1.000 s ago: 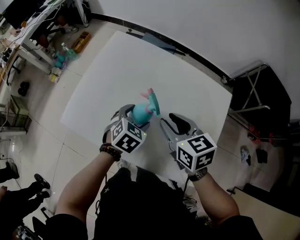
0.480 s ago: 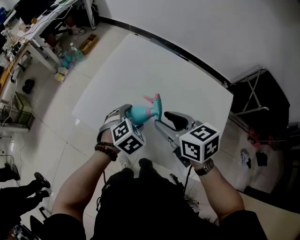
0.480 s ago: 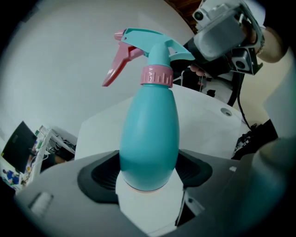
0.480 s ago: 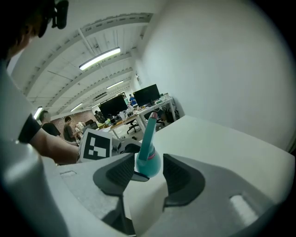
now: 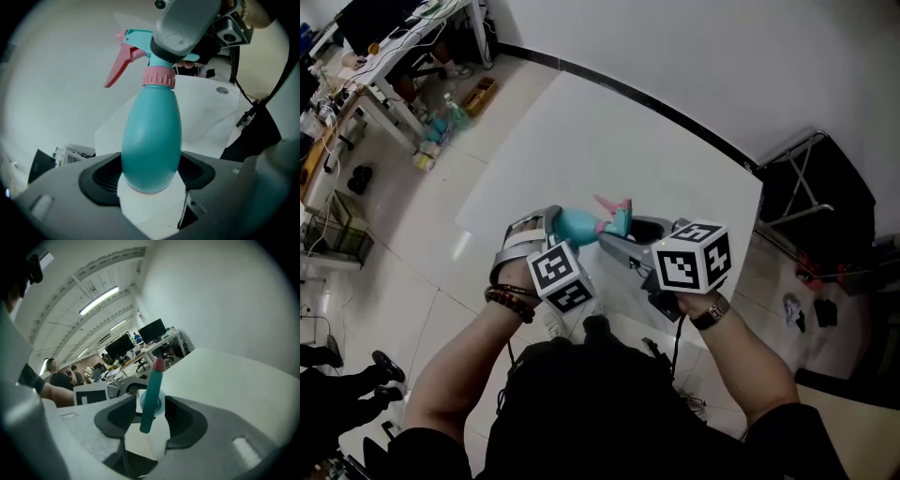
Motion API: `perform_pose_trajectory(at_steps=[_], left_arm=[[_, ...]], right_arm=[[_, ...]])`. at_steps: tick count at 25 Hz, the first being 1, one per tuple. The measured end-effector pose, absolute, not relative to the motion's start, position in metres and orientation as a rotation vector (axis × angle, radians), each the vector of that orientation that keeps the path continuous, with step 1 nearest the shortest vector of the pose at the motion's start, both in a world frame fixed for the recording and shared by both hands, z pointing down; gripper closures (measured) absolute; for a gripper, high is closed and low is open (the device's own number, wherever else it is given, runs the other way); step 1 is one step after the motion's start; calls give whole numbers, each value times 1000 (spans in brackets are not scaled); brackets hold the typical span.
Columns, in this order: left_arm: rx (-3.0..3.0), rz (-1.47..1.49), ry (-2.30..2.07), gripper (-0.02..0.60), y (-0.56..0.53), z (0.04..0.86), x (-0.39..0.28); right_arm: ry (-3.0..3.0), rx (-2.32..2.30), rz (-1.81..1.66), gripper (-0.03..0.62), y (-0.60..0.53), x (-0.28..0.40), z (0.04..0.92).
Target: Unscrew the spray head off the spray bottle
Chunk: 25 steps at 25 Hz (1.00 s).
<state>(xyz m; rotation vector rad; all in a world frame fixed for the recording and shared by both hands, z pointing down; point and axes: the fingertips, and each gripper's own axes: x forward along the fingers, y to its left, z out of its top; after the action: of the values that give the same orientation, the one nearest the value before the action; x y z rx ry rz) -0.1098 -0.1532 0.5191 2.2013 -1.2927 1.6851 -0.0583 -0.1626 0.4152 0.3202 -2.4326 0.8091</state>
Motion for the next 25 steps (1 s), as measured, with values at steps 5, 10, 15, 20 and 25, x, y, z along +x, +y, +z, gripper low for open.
perform_pose_trajectory(at_steps=[5, 10, 15, 20, 25], left_arm=[[2195, 1812, -1324, 184, -149, 509, -115], [2188, 1915, -1347, 184, -149, 504, -116], [2185, 1948, -1351, 184, -149, 501, -116], [2184, 1953, -1335, 184, -150, 505, -115], [2207, 1934, -1256, 184, -146, 511, -110]], right_arm=[[-2384, 302, 898, 418, -155, -61, 420], [-2351, 290, 1005, 419, -151, -61, 424], [-2324, 303, 1070, 458, -148, -59, 427], [-2335, 323, 1012, 465, -153, -58, 431], [-2336, 295, 823, 470, -147, -55, 433]])
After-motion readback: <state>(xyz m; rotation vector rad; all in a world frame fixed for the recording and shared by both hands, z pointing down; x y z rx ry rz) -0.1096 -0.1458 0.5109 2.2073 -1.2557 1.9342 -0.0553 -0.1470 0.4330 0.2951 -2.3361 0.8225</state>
